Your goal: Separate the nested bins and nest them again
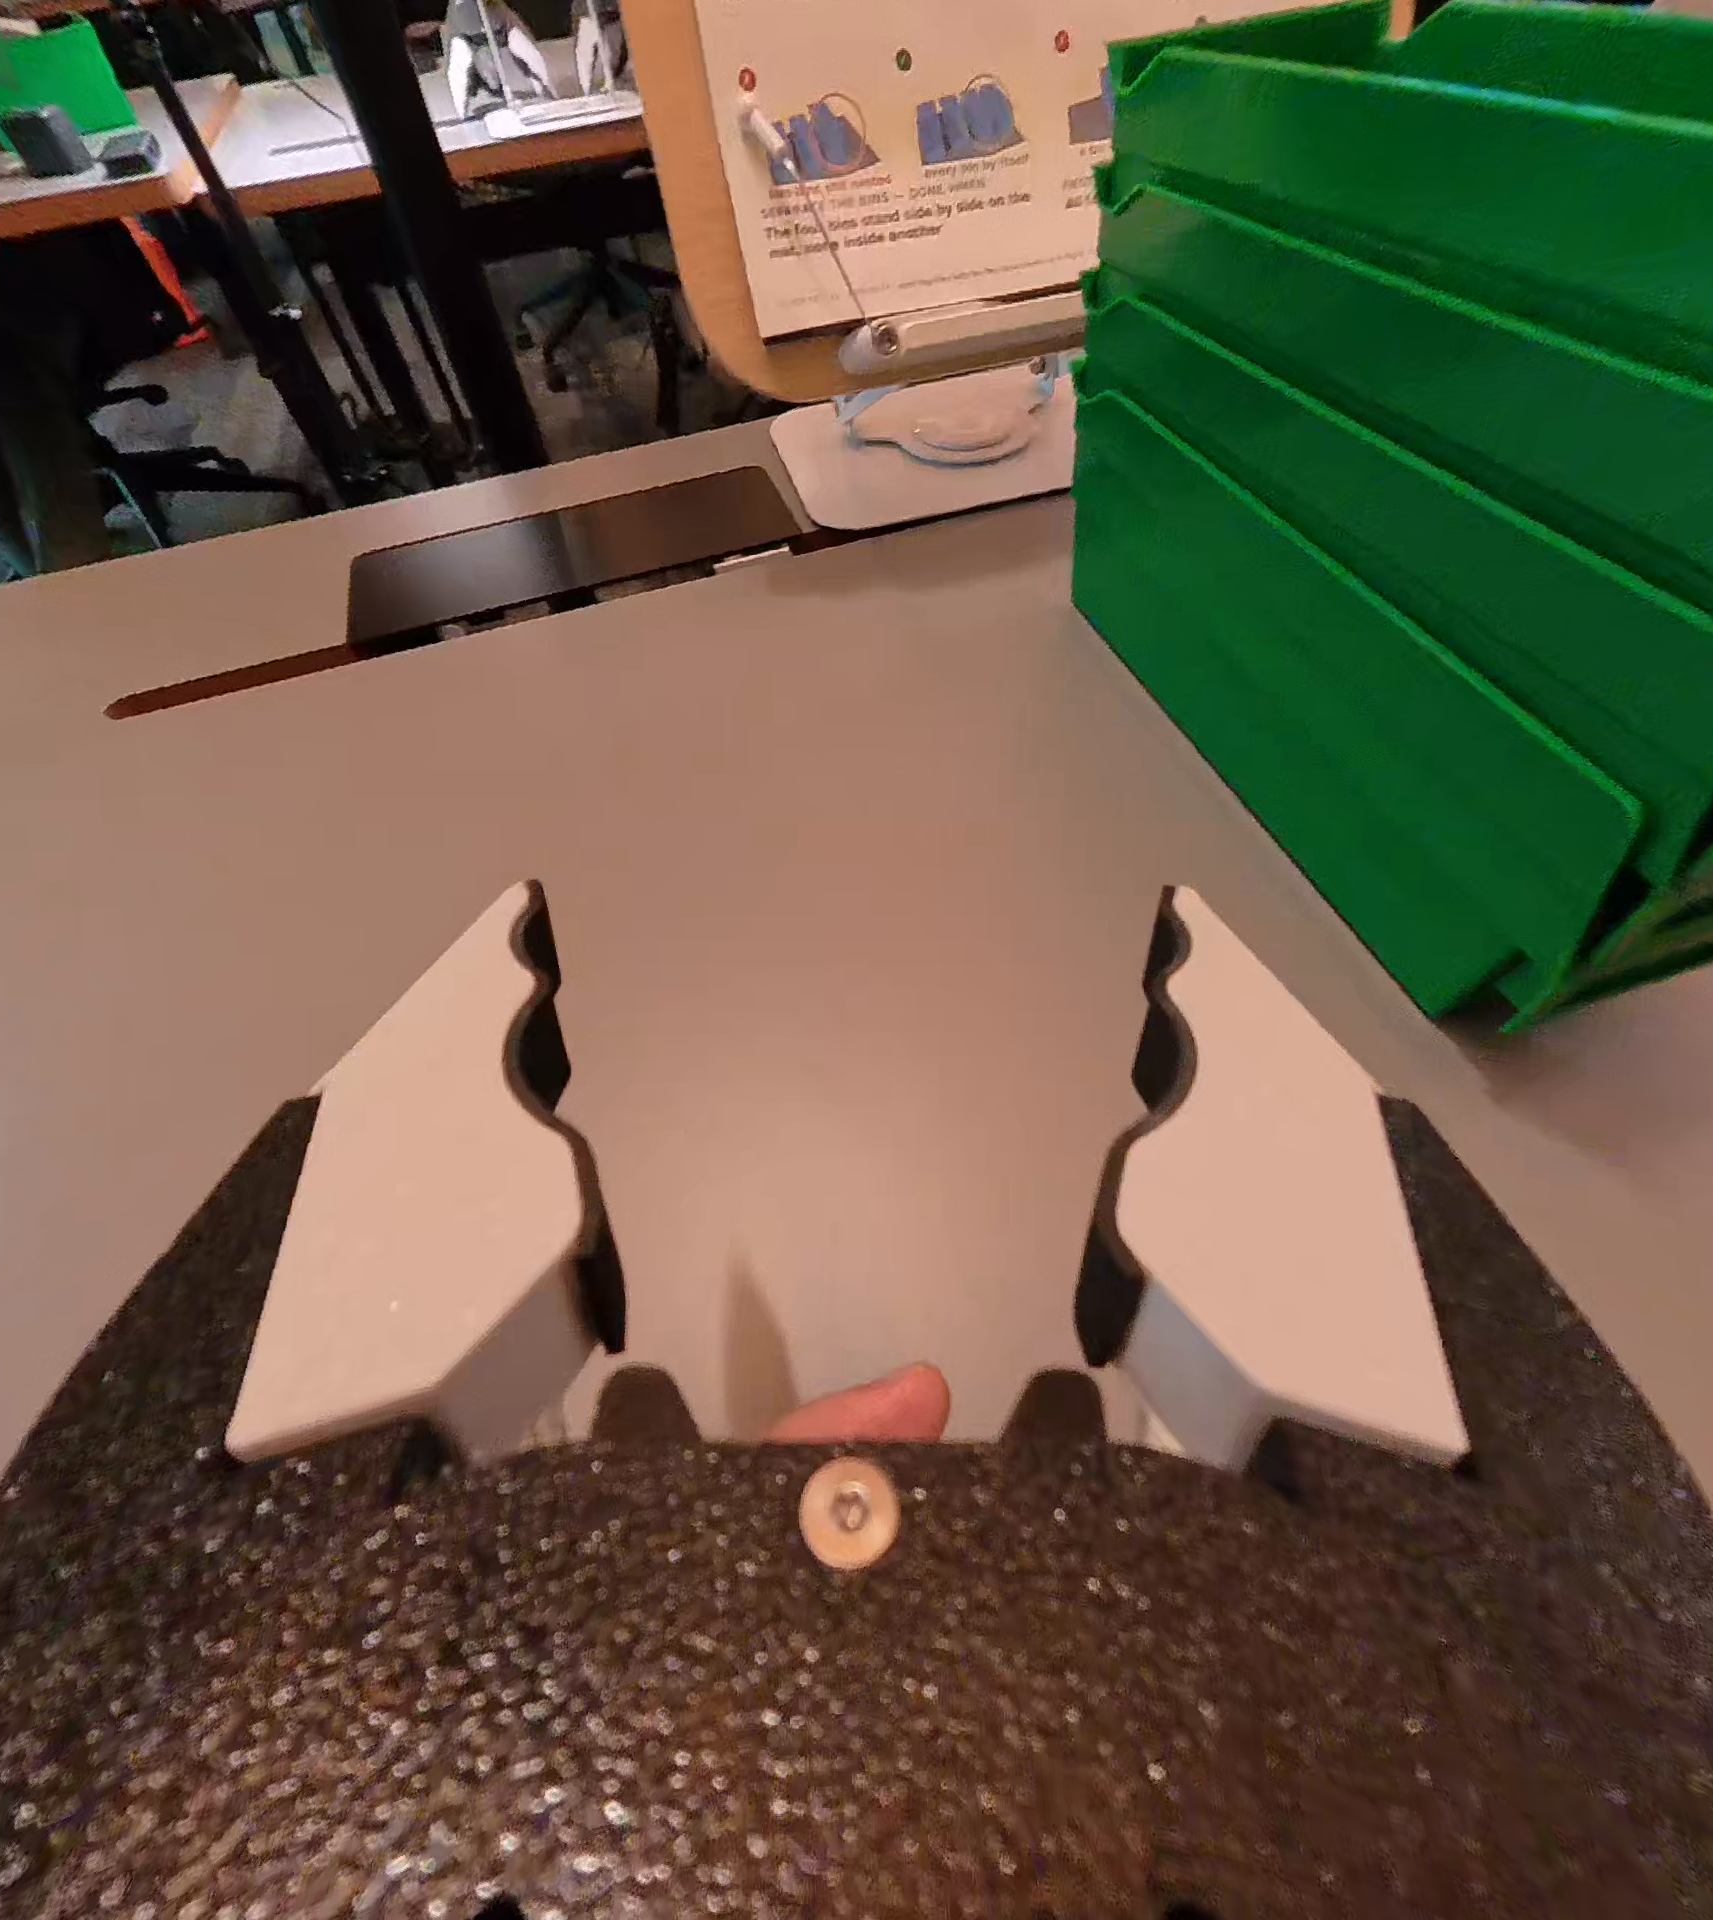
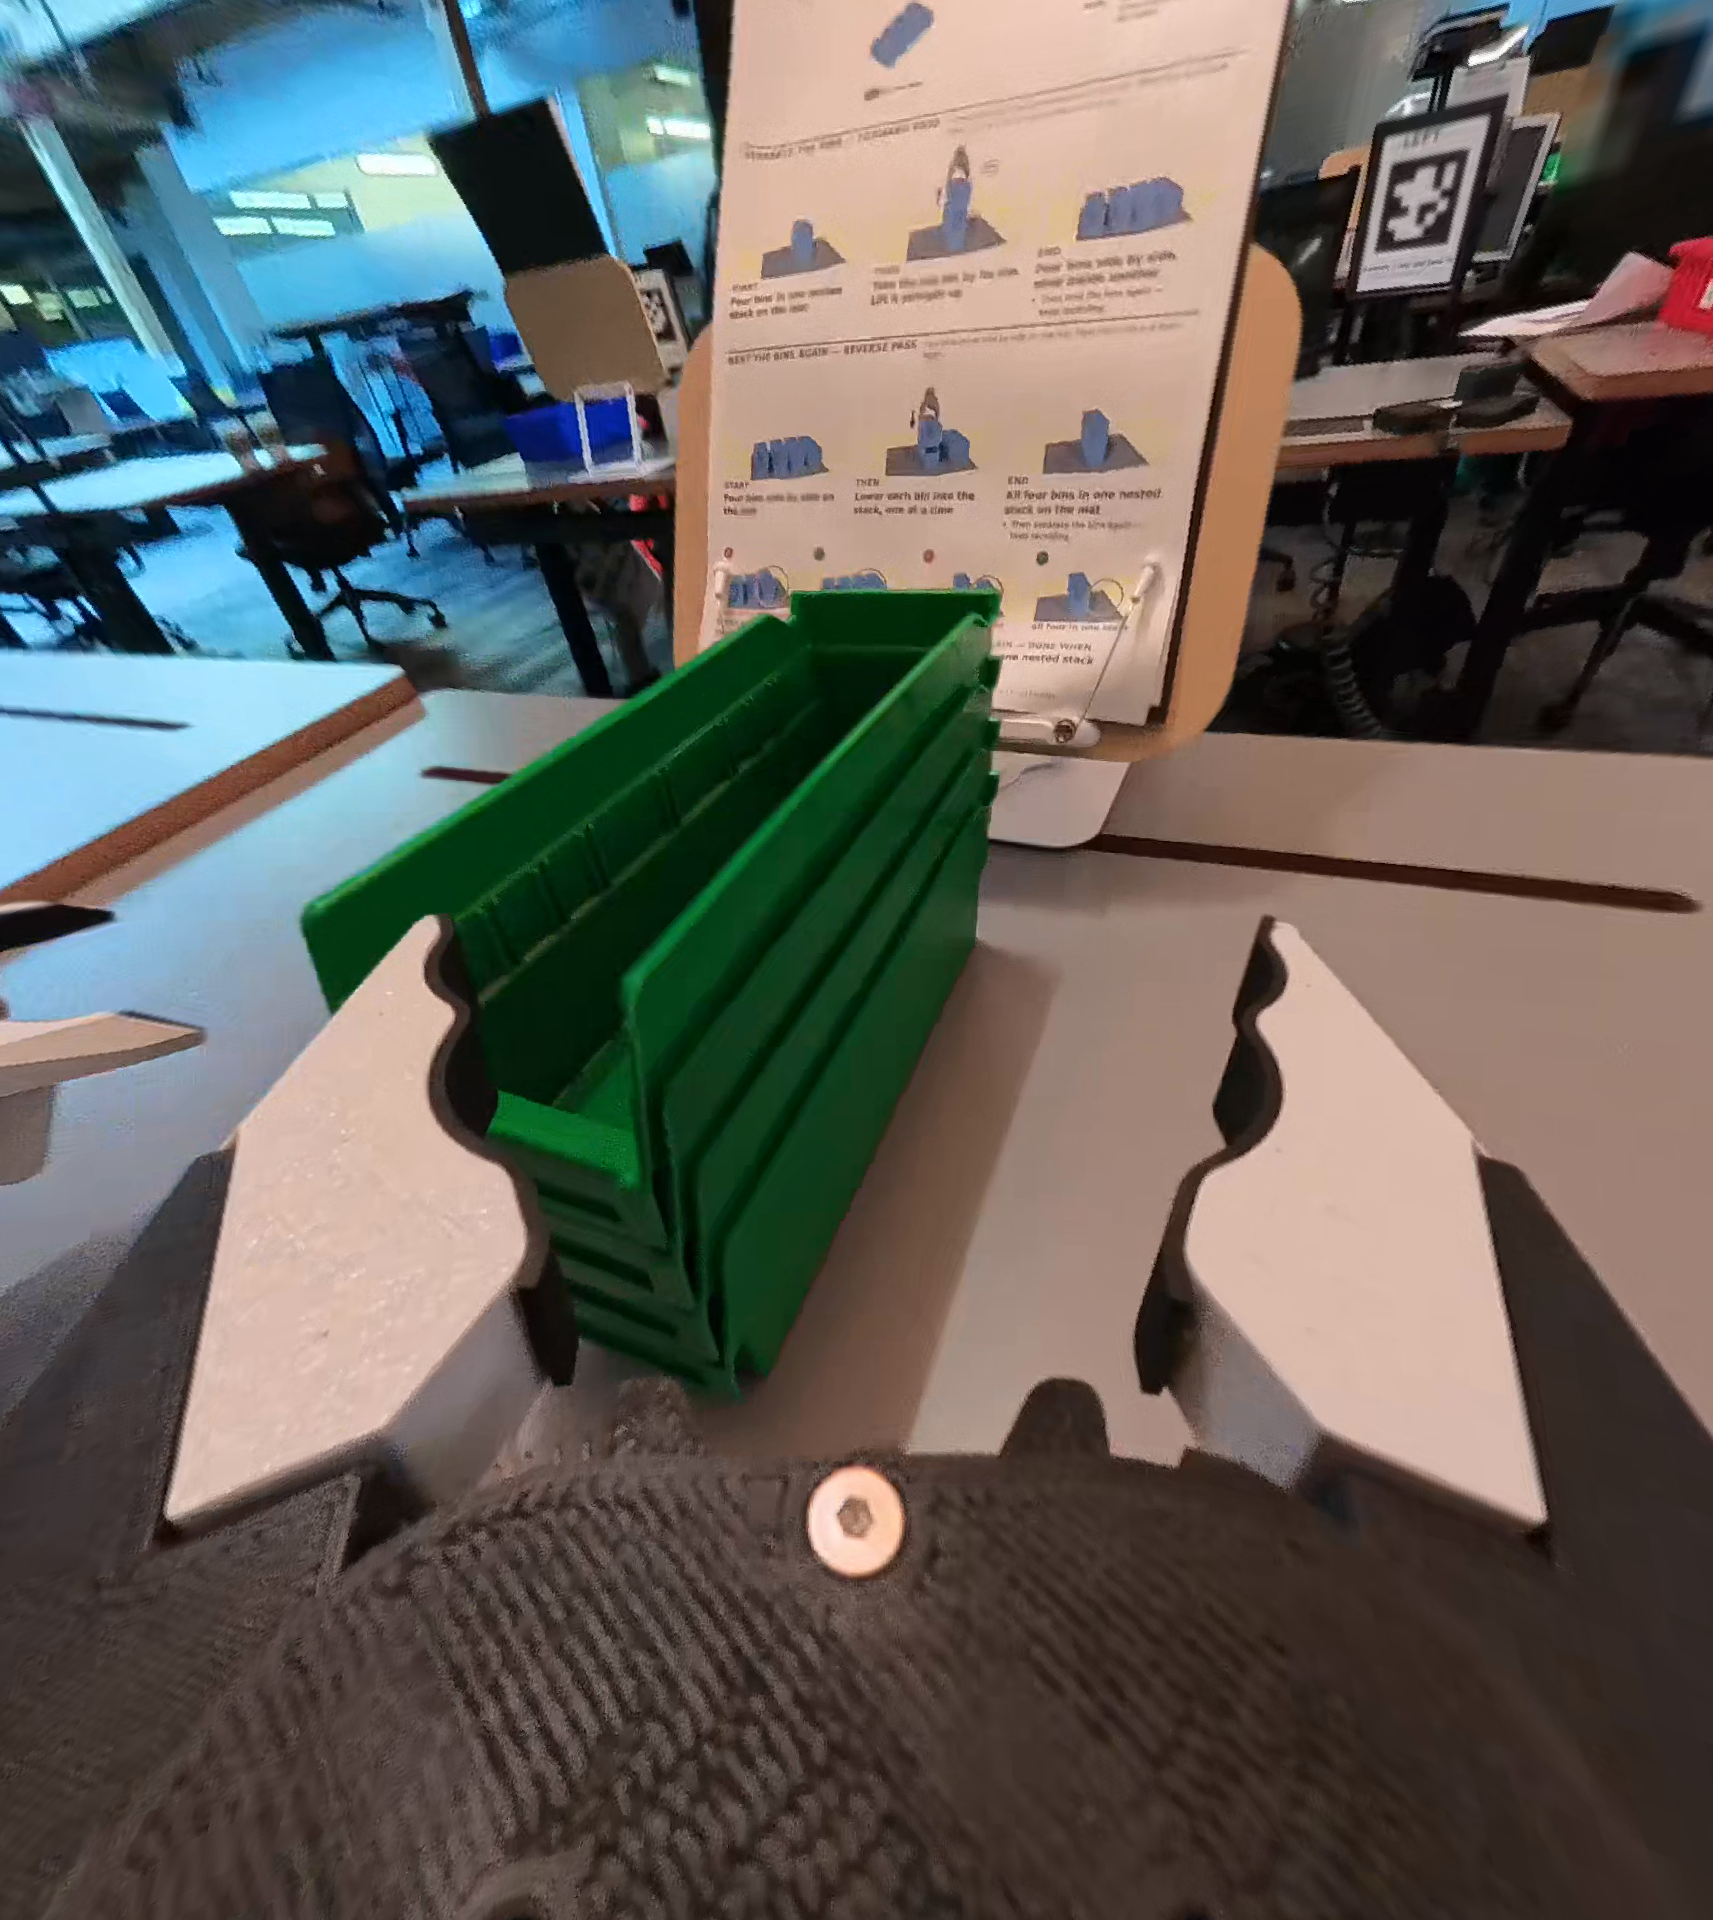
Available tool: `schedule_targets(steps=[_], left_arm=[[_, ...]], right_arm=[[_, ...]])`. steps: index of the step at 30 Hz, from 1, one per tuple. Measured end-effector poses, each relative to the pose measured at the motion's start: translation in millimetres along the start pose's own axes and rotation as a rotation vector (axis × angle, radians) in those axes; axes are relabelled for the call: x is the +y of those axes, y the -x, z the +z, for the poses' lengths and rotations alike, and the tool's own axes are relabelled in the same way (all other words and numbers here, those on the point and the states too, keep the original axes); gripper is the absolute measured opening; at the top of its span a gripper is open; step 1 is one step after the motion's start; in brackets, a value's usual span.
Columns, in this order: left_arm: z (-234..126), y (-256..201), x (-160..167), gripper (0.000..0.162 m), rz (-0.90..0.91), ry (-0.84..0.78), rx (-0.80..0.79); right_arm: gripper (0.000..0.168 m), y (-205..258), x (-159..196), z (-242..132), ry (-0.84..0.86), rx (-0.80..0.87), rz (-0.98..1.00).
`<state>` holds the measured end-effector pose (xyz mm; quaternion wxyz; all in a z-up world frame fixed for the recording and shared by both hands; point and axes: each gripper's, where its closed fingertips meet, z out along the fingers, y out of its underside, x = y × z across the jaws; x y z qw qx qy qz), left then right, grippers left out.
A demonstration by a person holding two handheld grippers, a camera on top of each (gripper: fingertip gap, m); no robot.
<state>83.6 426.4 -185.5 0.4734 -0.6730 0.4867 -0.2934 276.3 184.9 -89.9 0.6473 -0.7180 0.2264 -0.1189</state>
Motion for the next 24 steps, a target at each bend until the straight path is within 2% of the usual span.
schedule_targets(steps=[1,4,8,10,13,20,24], left_arm=[[-4.4,-0.5,-1.2,0.111,0.001,-0.006,0.011],[-15.1,1.7,-4.7,0.111,0.005,-0.023,0.010],[-20.2,-5.2,-6.0,0.111,-0.044,-0.029,0.062],[-19.7,-9.8,-4.9,0.111,-0.045,-0.023,0.085],[-16.4,-13.9,0.8,0.111,-0.024,0.005,0.094],[-12.2,-14.7,9.2,0.111,-0.006,0.044,0.097],[-7.5,-11.5,16.0,0.111,-0.052,0.065,0.118]], right_arm=[[0.144,5.9,-5.5,3.5,0.026,0.005,-0.020],[0.141,30.1,-25.1,22.2,0.118,-0.039,-0.055],[0.137,53.8,-38.9,67.9,0.355,-0.112,-0.065],[0.135,56.2,-32.2,93.9,0.516,-0.118,-0.037],[0.127,46.9,-14.6,122.4,0.727,-0.039,-0.005],[0.123,32.1,5.9,157.0,0.918,0.128,0.110],[0.118,33.0,28.7,157.5,1.048,0.164,0.022]])
